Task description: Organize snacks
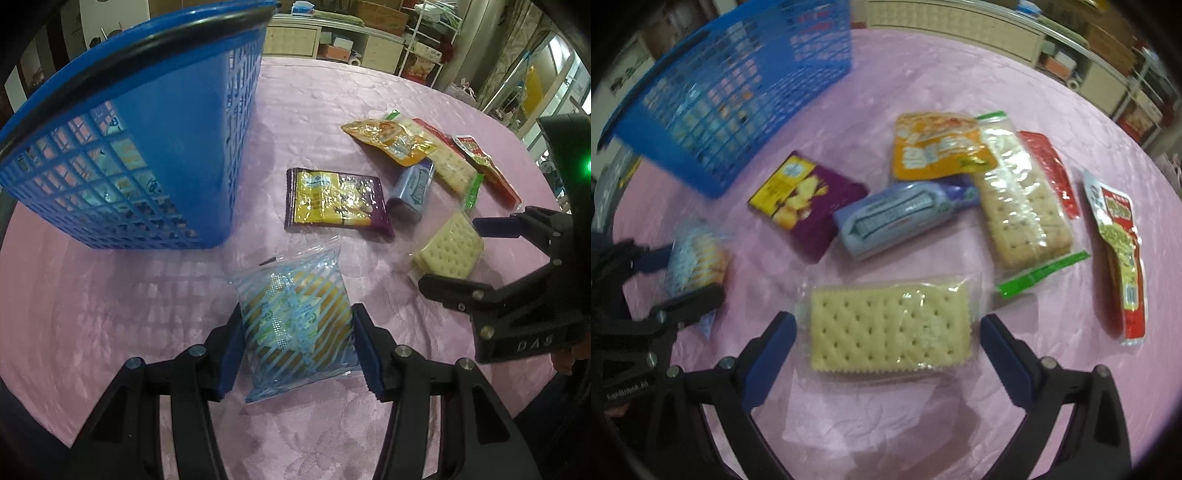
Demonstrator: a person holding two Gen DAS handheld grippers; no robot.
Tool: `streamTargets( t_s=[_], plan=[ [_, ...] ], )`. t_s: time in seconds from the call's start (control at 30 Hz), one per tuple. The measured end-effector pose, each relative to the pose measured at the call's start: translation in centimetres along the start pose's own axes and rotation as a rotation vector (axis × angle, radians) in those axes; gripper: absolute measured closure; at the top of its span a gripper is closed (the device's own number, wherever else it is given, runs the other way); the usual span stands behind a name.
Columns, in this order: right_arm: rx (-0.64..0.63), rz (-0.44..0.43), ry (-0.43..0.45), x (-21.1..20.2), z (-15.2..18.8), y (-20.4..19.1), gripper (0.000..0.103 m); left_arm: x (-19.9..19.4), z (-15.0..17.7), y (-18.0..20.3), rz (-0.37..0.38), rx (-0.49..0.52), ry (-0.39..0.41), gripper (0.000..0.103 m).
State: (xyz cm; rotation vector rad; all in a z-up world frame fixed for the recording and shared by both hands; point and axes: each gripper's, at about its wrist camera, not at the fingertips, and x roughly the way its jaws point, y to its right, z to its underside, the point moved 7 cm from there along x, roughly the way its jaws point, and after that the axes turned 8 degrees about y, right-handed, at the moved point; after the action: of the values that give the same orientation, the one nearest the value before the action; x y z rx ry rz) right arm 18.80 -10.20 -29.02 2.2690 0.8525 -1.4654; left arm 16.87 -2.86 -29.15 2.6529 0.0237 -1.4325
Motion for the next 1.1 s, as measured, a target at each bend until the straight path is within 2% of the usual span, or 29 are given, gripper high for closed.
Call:
streamTargets(
  t_s=[0.07,0.13,0.2,0.3,0.53,0.77,1.1],
  plan=[
    [-0.016,0.0,0.008,-0.3,0.3,-0.5,0.008,-0.1,0.2,0.0,0.0,0.0,0.0,0.051],
    [-0.022,-0.003,0.017,-0.9,0.3,-0.6,0.017,-0.2,0.5,0.0,-0.003,-0.003,0.0,0.051],
    [-0.057,0.01,0.02,-0.9,0.4,-1.4,0.022,-0.4,0.7,0.1,-0.006,-0.005,0.002,0.051],
    [-0.093,0.021,0.022,-1.4,1.0,-2.1,0.022,-0.8,1.0,0.1,-0.009,-0.003,0.007,0.051],
    [-0.056,0.04,0.06,-3.9,2.3,-3.3,0.022,-2.5,0.7,-0.6,-0.004,-0.014,0.04,0.051],
    [-0.02,0.03,0.142,-7.9,0.2,-4.0,0.022,-5.7,0.0,-1.1,0.019,-0.027,0.106,0.051],
    [-0.031,0.032,0.279,-13.1,-3.8,-6.9,0.022,-12.8,-2.9,-2.6,0.035,-0.017,0.258,0.051]
  ],
)
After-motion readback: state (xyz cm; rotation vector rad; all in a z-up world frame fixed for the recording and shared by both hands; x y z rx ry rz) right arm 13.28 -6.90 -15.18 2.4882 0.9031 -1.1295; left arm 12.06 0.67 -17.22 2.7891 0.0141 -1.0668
